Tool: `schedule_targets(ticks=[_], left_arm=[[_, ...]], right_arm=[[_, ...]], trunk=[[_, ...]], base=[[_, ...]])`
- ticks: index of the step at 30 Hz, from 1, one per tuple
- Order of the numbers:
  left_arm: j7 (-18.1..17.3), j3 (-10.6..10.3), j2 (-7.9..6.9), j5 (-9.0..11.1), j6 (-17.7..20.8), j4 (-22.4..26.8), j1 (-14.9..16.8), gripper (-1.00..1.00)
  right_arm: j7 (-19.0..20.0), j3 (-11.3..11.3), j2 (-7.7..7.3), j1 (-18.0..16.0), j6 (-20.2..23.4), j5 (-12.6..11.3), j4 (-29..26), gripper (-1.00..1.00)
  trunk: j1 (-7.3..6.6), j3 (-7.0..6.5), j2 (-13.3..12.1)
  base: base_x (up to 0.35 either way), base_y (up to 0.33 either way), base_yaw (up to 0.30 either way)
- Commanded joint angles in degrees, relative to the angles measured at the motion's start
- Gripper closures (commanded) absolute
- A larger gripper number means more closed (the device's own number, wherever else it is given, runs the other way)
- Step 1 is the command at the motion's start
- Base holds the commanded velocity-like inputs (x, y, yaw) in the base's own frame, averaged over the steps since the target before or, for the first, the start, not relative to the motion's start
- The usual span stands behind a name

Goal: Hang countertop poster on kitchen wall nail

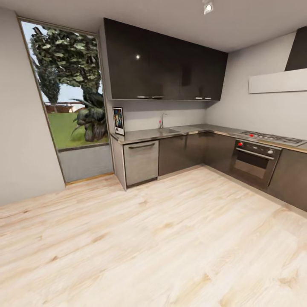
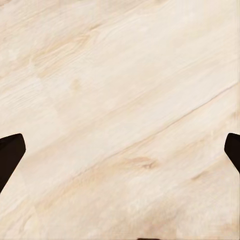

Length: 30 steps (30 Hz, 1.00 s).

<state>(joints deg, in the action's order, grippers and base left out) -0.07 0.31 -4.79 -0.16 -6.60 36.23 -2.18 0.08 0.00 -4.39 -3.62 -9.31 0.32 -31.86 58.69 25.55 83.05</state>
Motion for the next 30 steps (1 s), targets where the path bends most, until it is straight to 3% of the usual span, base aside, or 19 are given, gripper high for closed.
schedule_targets(ticks=[1, 30], left_arm=[[0.0, 0.0, 0.01, 0.0, -0.1, 0.1, 0.0, -1.0], [0.0, 0.0, -0.01, 0.0, -0.1, 0.1, 0.0, -1.0]], right_arm=[[0.0, 0.0, 0.0, 0.0, -0.2, 0.0, 0.0, -1.0], [0.0, 0.0, 0.0, 0.0, -0.2, 0.1, 0.0, -1.0]], trunk=[[0.04, 0.05, 0.0], [0.04, 0.05, 0.0]], base=[[0.333, -0.13, 0.0], [0.333, -0.13, 0.0]])
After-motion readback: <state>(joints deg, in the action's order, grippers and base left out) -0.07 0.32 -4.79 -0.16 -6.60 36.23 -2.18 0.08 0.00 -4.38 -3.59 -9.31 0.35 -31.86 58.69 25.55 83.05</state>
